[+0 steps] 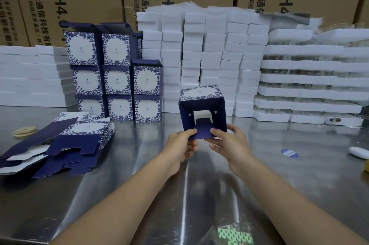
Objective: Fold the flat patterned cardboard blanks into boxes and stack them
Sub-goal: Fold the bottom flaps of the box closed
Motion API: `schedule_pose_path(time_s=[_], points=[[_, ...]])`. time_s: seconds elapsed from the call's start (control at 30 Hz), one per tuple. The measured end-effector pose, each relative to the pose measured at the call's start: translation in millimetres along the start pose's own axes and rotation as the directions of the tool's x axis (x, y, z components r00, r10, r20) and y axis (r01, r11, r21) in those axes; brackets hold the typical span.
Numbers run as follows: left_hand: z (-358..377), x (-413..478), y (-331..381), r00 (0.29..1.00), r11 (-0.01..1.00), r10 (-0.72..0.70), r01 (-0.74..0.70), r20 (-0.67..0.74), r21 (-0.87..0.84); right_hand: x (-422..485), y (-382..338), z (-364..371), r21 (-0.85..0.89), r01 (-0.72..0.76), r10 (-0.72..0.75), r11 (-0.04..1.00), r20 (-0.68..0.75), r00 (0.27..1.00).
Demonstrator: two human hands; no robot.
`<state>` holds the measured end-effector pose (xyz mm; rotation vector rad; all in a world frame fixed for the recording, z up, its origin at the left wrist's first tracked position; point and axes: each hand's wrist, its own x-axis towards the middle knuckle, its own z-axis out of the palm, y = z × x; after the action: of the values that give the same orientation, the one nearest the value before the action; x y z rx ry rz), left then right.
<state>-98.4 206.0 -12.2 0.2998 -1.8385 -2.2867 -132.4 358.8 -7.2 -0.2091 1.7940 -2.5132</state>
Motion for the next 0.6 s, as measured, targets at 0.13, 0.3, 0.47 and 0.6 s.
schedule_pose_path(time_s=[0.13, 0.3, 0.47, 0.6], points=[[-2, 5, 0, 0.995, 0.996, 0.093, -0.094, -0.029, -0.009, -6, -4, 4, -0.001, -0.128, 0.128, 0.992, 0.055, 0.99], [-4, 9, 0, 0.989, 0.989, 0.142, -0.143, -0.031, -0.041, -12, -5, 11, -0.097, -0.264, 0.277, 0.96, 0.166, 0.947], [-3, 9, 0, 0.986, 0.984, 0.164, -0.165, -0.016, -0.066, -13, -7, 12, -0.077, -0.248, 0.258, 0.966, 0.201, 0.945], [-3, 7, -1, 0.986, 0.985, 0.169, -0.167, 0.019, -0.048, -15, -4, 13, -0.151, -0.173, 0.199, 0.973, 0.175, 0.964]])
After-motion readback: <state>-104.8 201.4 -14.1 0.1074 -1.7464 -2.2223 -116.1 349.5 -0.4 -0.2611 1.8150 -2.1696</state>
